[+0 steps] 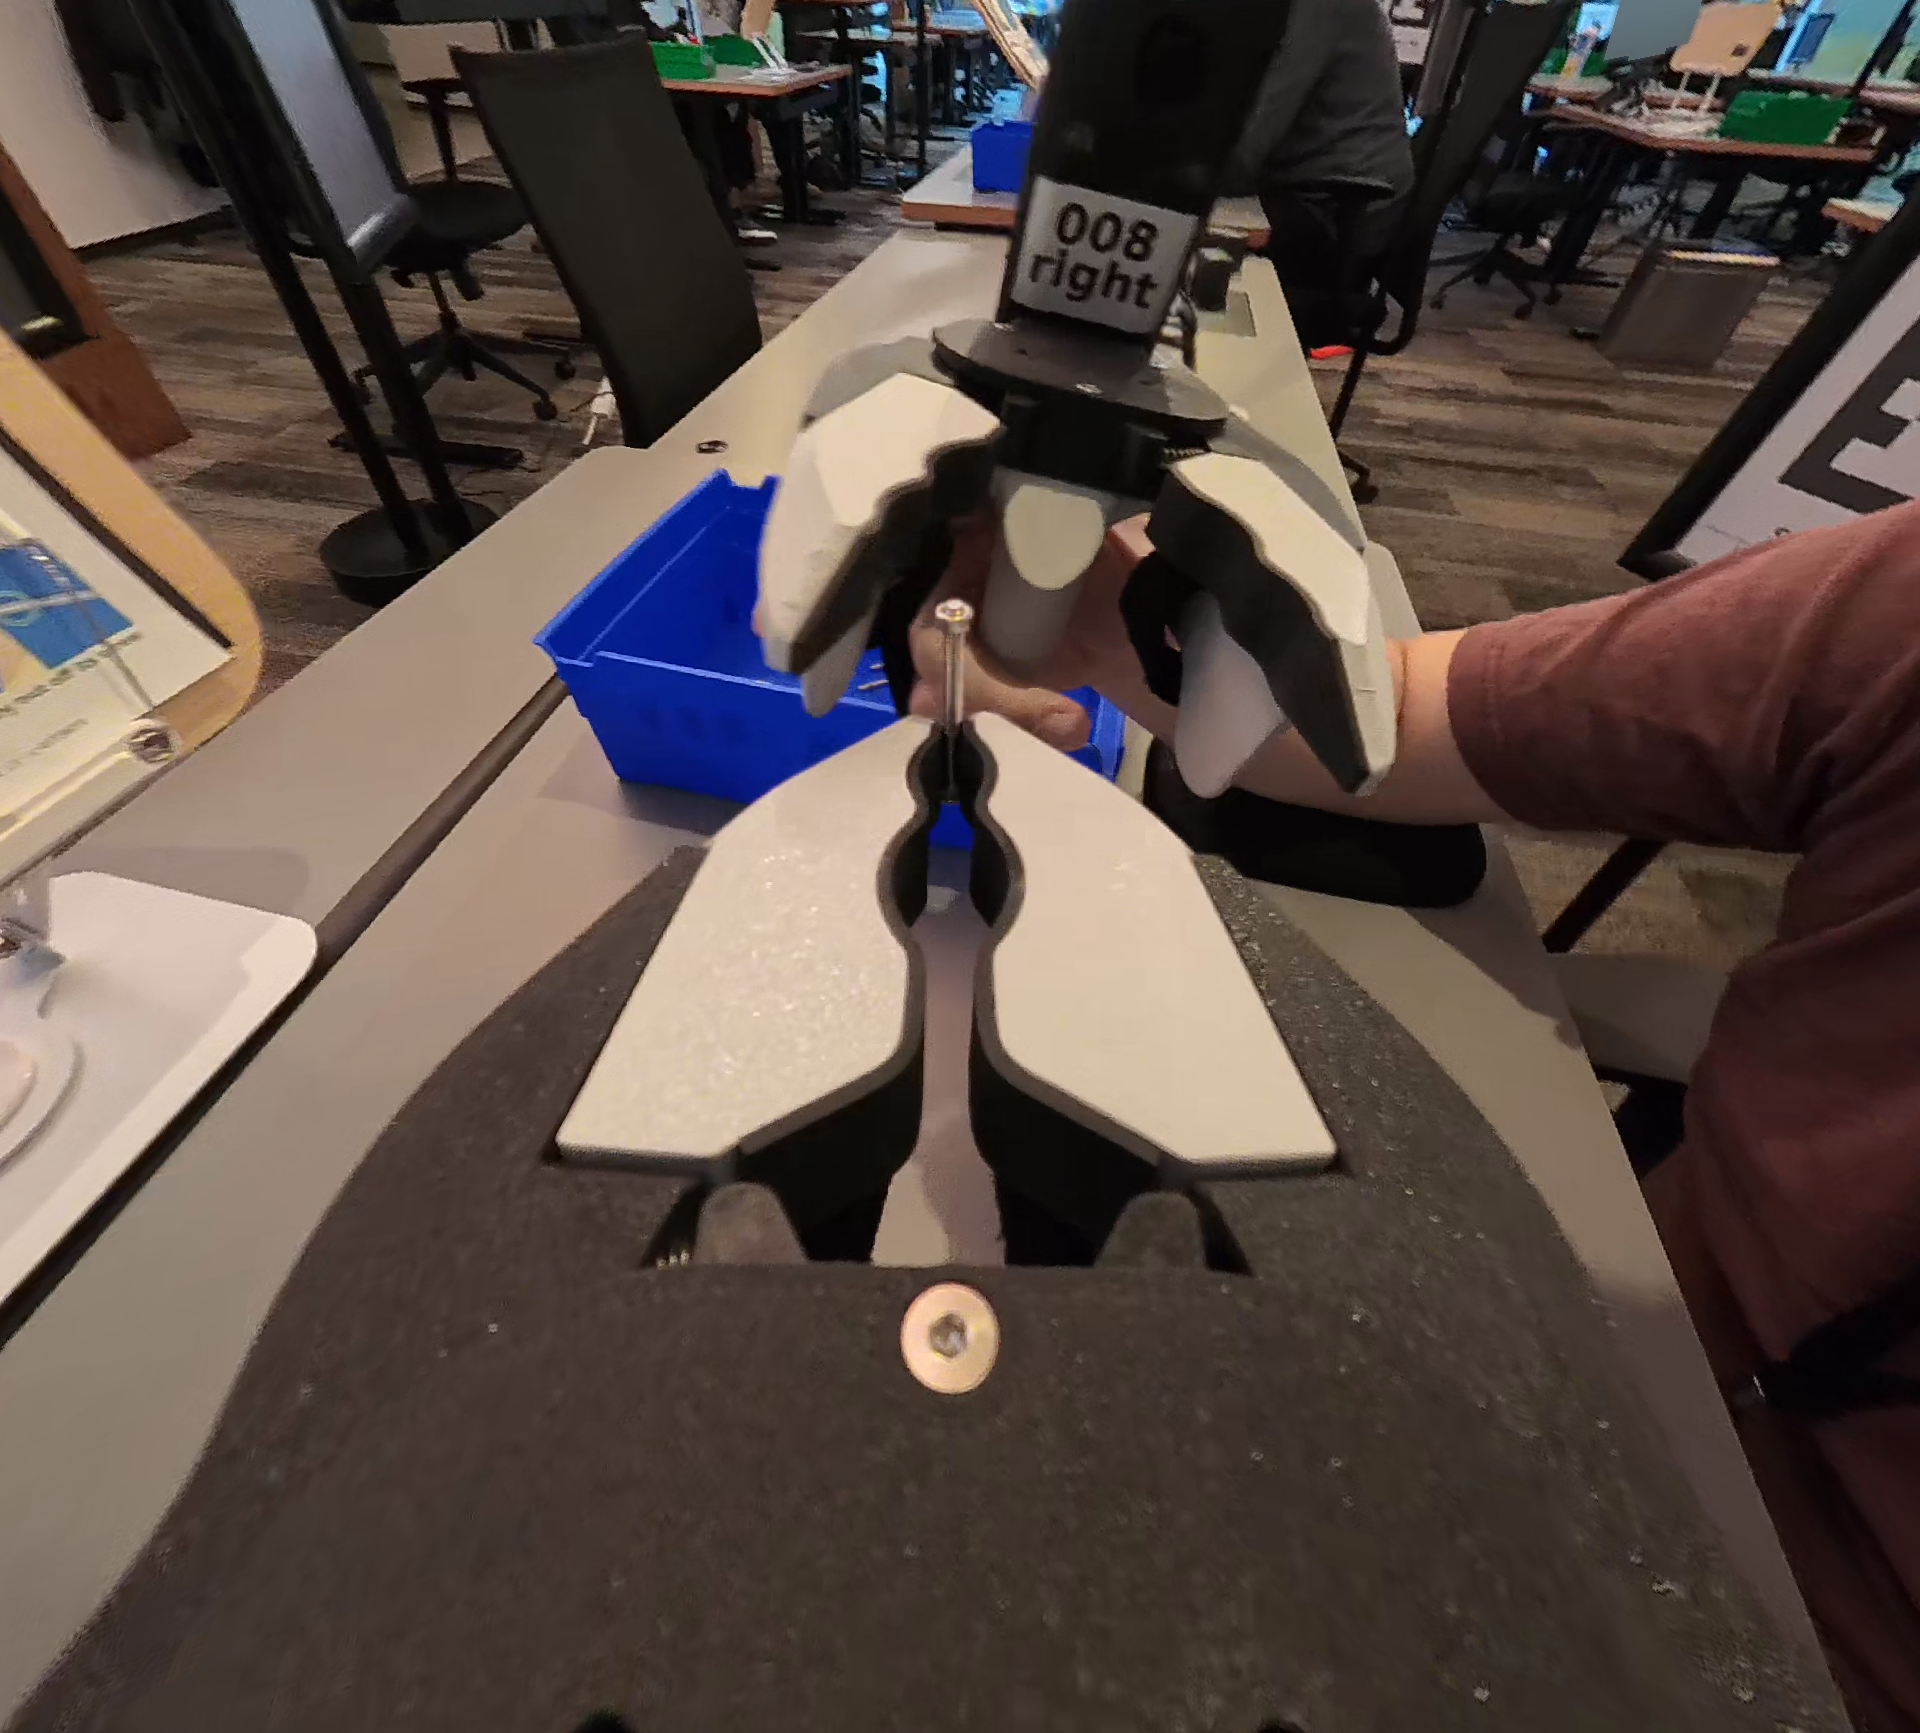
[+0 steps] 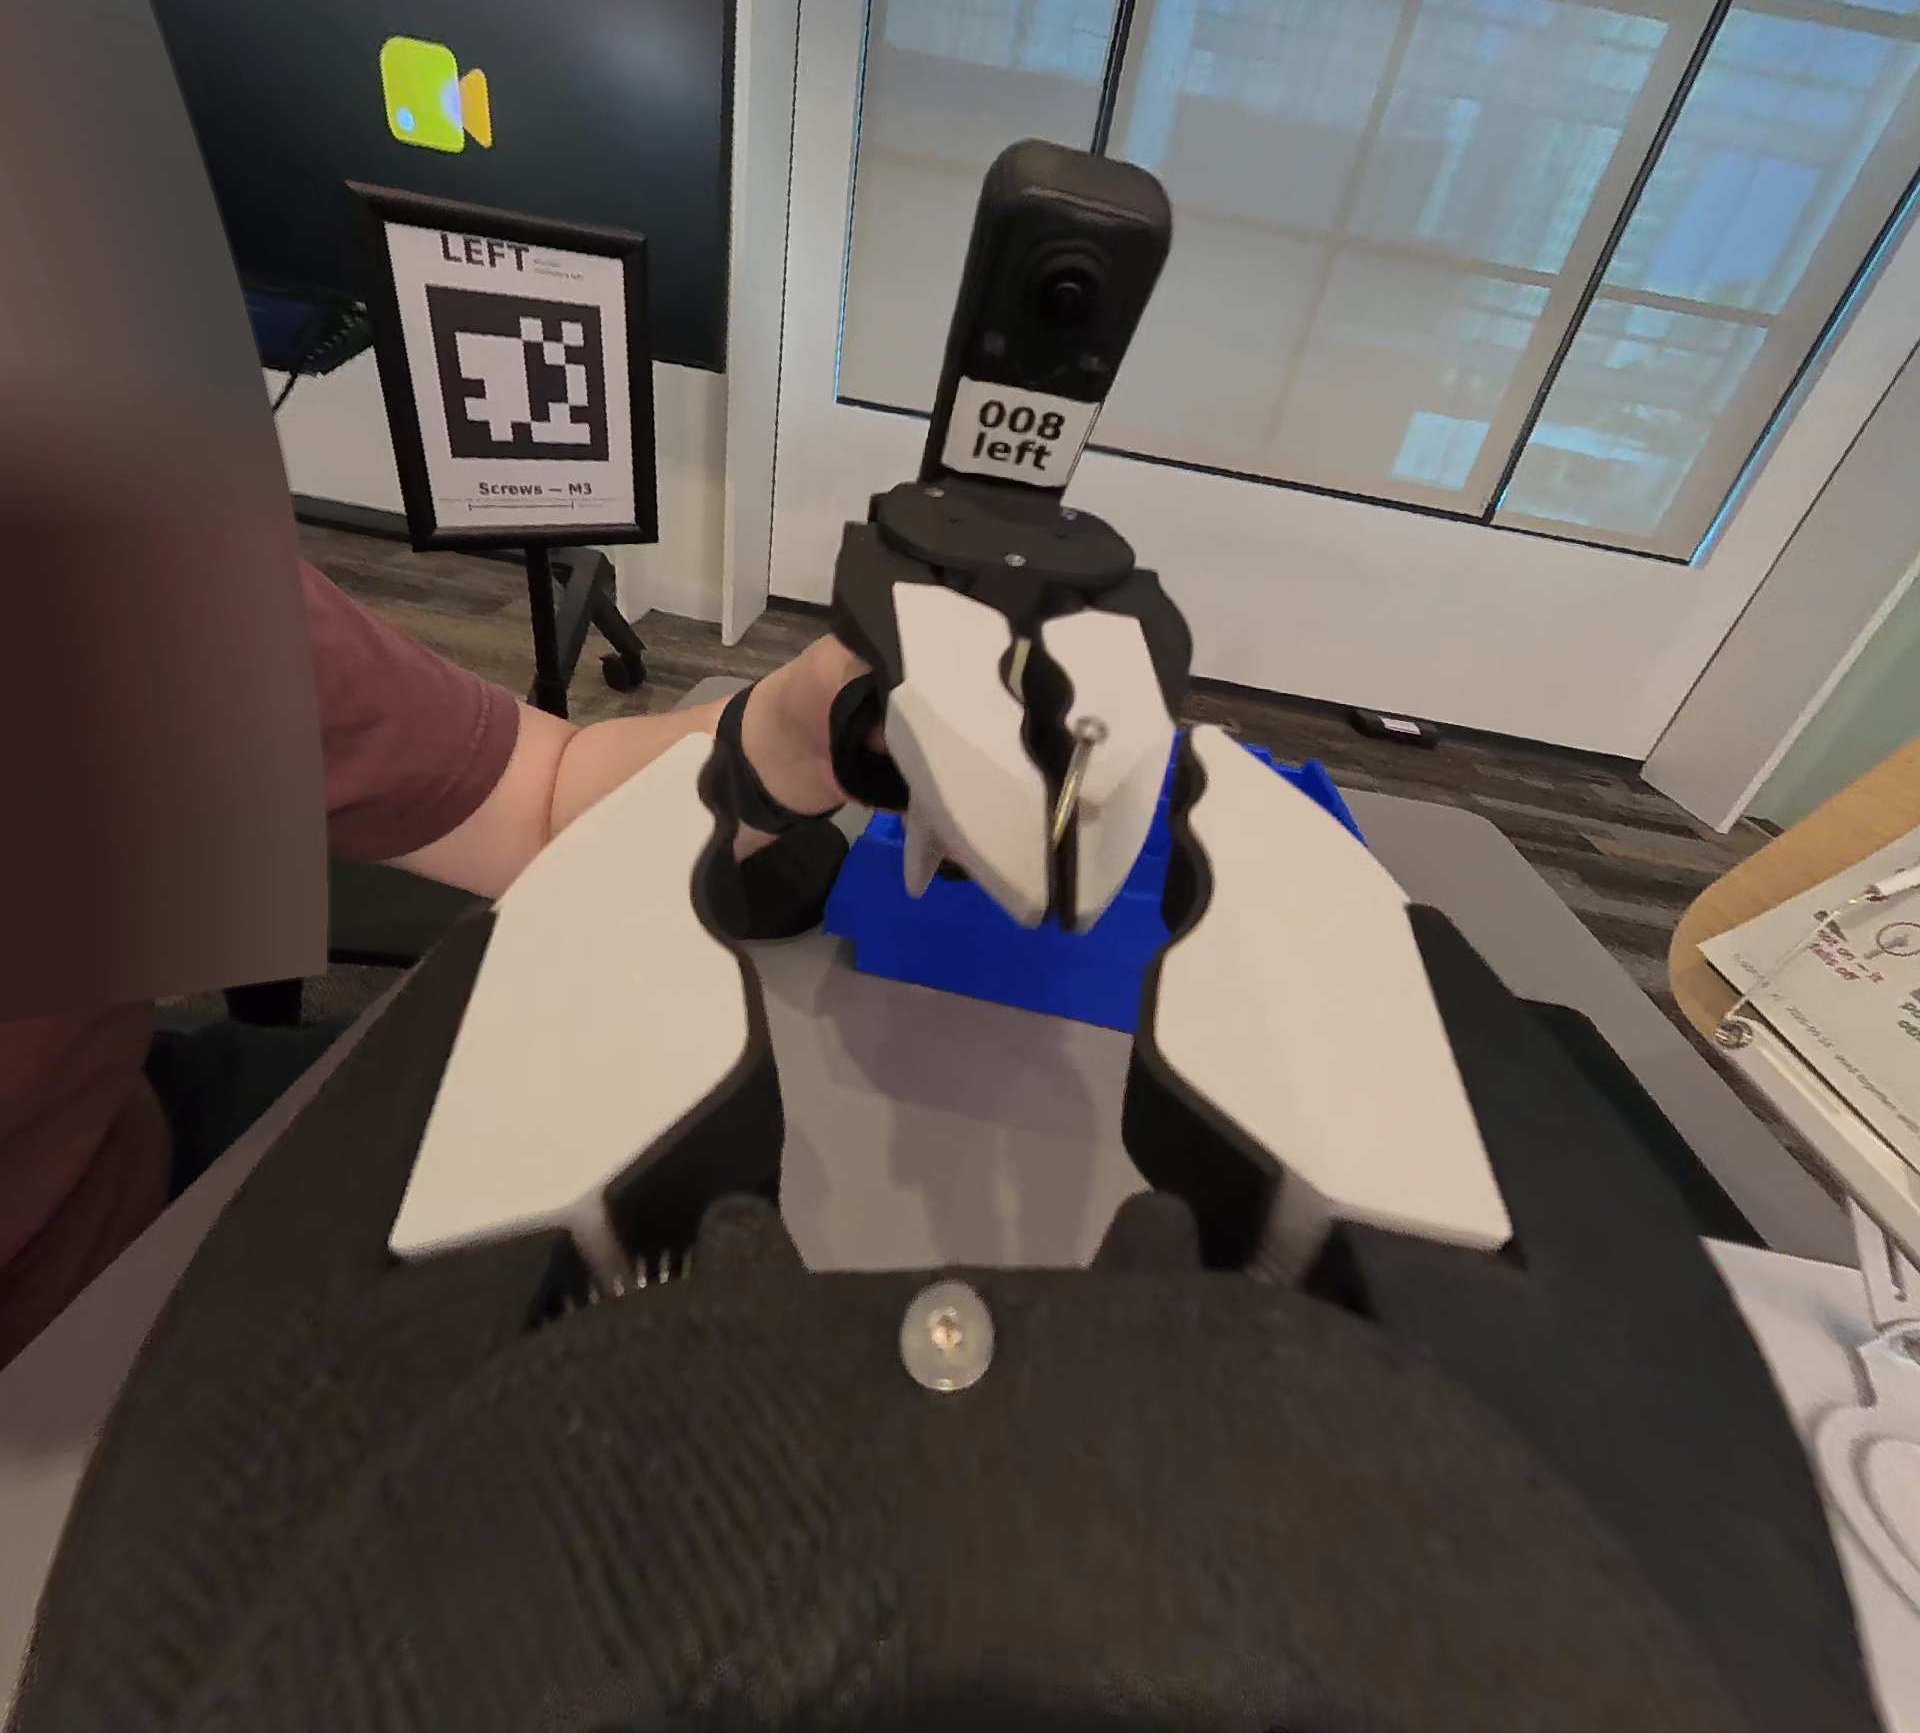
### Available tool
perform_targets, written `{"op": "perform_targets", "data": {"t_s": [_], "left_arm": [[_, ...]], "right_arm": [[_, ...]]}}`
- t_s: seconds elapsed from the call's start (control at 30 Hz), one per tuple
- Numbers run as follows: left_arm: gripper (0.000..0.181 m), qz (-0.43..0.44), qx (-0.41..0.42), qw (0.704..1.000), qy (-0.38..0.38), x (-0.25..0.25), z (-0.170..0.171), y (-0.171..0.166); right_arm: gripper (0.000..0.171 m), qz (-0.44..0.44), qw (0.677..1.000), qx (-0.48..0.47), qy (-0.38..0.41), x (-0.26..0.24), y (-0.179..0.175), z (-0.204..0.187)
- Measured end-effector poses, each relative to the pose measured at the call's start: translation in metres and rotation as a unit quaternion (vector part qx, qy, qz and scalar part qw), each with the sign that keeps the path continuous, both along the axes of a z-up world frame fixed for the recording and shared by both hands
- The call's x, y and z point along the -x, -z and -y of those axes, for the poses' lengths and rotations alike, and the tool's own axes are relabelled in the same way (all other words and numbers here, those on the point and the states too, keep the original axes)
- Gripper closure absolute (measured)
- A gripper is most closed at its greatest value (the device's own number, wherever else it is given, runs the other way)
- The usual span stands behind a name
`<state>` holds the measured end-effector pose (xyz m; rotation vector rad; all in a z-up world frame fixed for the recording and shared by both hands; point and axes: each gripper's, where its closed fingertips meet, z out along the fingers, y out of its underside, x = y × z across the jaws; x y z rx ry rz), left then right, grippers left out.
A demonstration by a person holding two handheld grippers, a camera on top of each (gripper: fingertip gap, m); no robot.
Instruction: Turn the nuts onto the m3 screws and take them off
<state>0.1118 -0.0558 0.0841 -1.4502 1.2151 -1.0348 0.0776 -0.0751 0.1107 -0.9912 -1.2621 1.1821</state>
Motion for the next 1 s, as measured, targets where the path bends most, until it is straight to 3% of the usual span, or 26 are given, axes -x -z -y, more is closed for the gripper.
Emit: {"op": "perform_targets", "data": {"t_s": [0.17, 0.47, 0.77, 1.0], "left_arm": [[0.18, -0.014, -0.011, 1.0, 0.008, -0.014, 0.009, 0.008], [0.18, 0.041, 0.001, 0.998, -0.047, 0.012, -0.017, -0.013], [0.18, 0.009, -0.004, 1.0, -0.007, -0.009, 0.0, 0.002], [0.18, 0.036, -0.001, 0.998, -0.049, 0.009, -0.02, -0.008]], "right_arm": [[0.09, -0.01, 1.0, 0.002, -0.019, 0.008, -0.001, 0.012], [0.086, -0.008, 1.0, -0.009, 0.005, -0.002, -0.007, 0.004], [0.088, -0.009, 1.0, 0.005, -0.008, 0.008, -0.002, 0.01], [0.079, 0.003, 1.0, -0.003, 0.01, 0.004, -0.001, 0.003]]}}
